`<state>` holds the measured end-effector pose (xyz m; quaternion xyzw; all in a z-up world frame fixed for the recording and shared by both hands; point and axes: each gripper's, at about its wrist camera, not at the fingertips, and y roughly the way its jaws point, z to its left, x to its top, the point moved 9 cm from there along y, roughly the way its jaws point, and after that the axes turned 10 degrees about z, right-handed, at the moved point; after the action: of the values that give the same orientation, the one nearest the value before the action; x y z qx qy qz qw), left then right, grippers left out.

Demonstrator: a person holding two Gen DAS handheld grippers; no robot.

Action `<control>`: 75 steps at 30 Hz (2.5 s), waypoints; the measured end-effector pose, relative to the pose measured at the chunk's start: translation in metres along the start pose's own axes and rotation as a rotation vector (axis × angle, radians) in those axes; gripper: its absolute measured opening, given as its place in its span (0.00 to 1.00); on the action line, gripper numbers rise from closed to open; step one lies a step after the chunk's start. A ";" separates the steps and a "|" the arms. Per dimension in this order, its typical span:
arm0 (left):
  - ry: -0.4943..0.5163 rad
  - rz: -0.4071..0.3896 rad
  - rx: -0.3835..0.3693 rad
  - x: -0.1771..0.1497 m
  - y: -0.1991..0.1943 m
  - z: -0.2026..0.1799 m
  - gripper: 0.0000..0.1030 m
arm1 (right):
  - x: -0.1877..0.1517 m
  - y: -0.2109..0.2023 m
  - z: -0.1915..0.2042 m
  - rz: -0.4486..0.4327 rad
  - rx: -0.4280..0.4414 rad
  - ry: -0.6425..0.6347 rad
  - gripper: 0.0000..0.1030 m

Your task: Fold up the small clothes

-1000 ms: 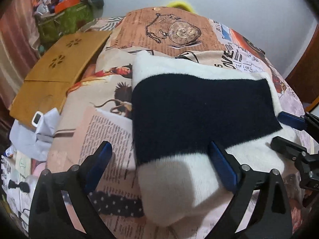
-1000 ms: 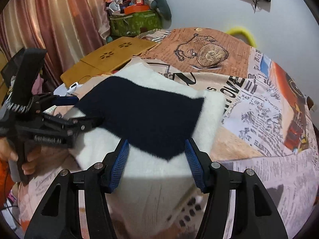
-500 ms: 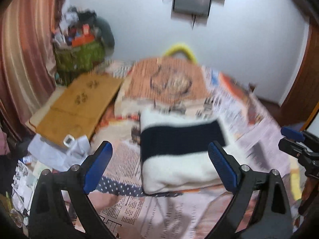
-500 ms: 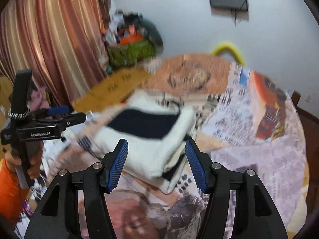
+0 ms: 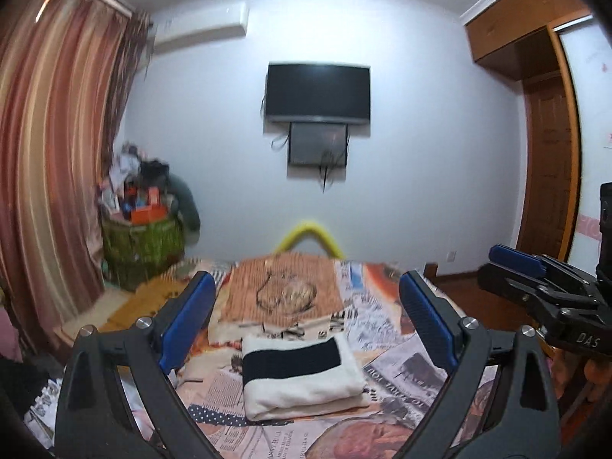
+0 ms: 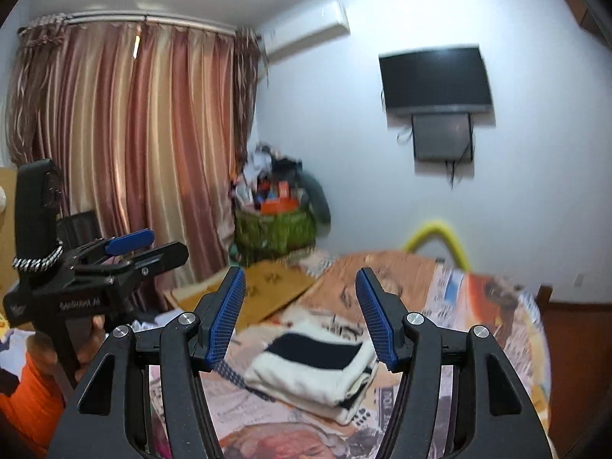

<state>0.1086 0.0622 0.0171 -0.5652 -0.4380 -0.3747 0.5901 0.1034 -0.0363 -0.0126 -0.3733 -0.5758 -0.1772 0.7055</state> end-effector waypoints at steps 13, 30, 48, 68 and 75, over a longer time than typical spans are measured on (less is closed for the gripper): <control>-0.034 -0.005 -0.004 -0.028 -0.032 -0.022 1.00 | -0.011 -0.022 -0.002 -0.055 -0.141 0.021 1.00; -0.042 -0.002 -0.002 -0.032 -0.028 -0.020 1.00 | -0.028 -0.023 -0.010 -0.010 -0.142 0.056 1.00; -0.038 0.005 -0.015 -0.033 -0.024 -0.016 1.00 | -0.027 -0.027 -0.012 -0.001 -0.149 0.059 1.00; -0.025 0.017 -0.043 -0.035 -0.021 -0.013 1.00 | -0.025 -0.030 -0.017 0.001 -0.154 0.070 1.00; -0.030 0.027 -0.056 -0.036 -0.020 -0.009 1.00 | -0.025 -0.030 -0.018 0.002 -0.153 0.071 1.00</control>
<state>0.0784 0.0496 -0.0092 -0.5930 -0.4283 -0.3704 0.5725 0.0878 -0.0736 -0.0278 -0.4203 -0.5346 -0.2331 0.6951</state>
